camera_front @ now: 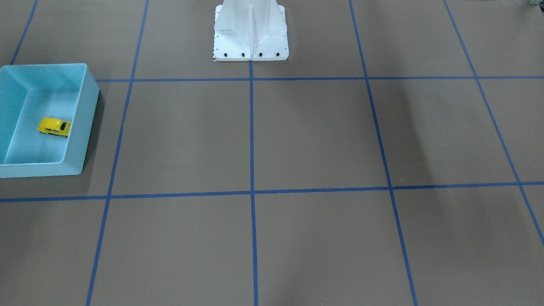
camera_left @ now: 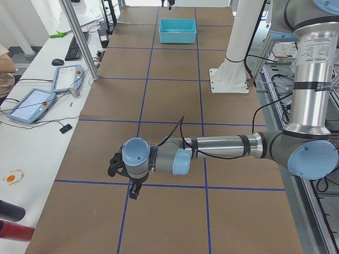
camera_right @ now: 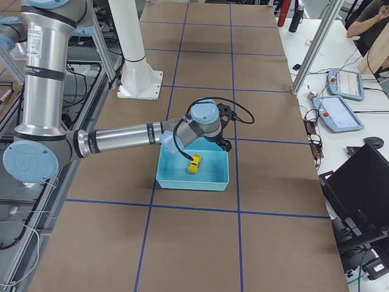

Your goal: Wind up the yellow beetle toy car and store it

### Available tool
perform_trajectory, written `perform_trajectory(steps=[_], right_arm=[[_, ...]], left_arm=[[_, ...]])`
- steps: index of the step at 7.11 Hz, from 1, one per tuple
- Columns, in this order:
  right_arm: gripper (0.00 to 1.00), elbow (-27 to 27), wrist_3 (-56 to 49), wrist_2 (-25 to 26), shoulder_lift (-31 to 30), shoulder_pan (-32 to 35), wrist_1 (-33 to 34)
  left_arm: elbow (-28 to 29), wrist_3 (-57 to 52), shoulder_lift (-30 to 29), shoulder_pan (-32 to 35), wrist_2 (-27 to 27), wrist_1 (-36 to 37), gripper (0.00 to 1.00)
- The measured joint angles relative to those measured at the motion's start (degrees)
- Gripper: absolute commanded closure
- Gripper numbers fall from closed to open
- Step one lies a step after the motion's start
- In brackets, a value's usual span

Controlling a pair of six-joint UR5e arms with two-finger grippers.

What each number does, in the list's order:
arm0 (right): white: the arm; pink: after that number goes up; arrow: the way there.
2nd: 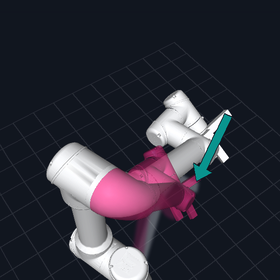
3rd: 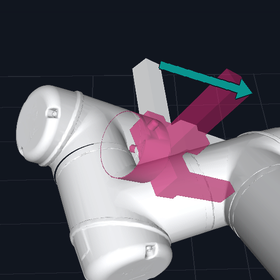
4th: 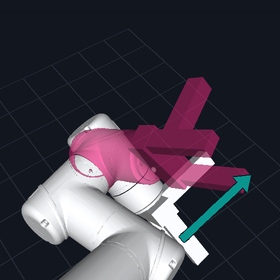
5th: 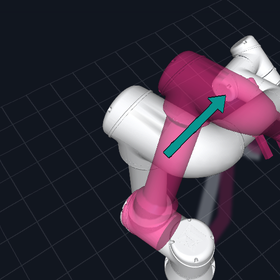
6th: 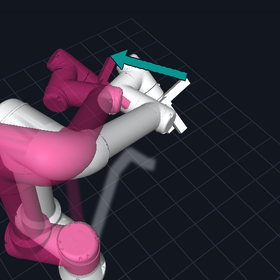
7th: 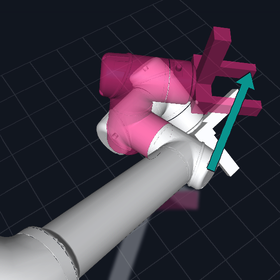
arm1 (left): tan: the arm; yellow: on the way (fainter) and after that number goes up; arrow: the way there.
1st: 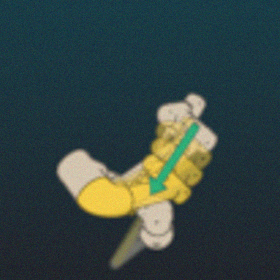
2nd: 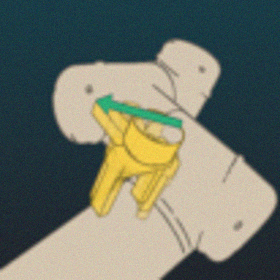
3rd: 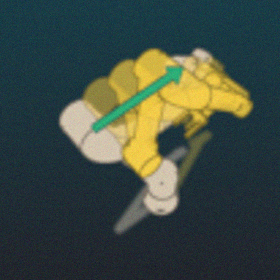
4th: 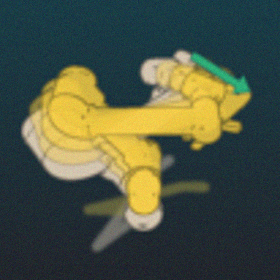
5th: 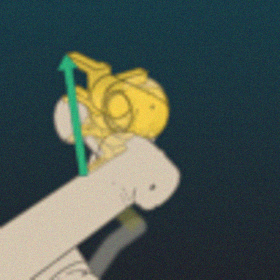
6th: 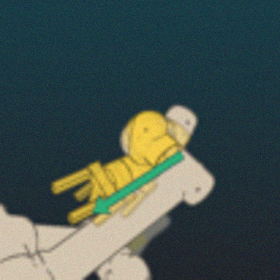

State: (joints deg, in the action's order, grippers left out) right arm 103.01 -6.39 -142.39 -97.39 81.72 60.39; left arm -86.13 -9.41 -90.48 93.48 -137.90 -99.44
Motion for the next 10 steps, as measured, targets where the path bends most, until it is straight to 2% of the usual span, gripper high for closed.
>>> perform_trajectory(steps=[1,3,7,10], right_arm=[[0.0,-4.0,0.8,0.7,0.8,2.9,0.1],[0.0,-6.8,1.3,0.8,-0.2,7.3,1.1],[0.0,-6.7,2.8,1.8,2.7,9.4,15.0],[0.0,-7.0,14.4,3.7,0.4,9.5,16.2]], left_arm=[[-0.1,0.0,-0.1,0.0,0.0,0.0,0.01],[-0.2,0.0,-0.1,0.0,0.0,0.0,0.01],[-0.3,0.2,-0.2,-0.1,-0.1,0.0,0.01],[-0.1,0.7,-0.3,-0.4,0.1,0.0,0.01]])
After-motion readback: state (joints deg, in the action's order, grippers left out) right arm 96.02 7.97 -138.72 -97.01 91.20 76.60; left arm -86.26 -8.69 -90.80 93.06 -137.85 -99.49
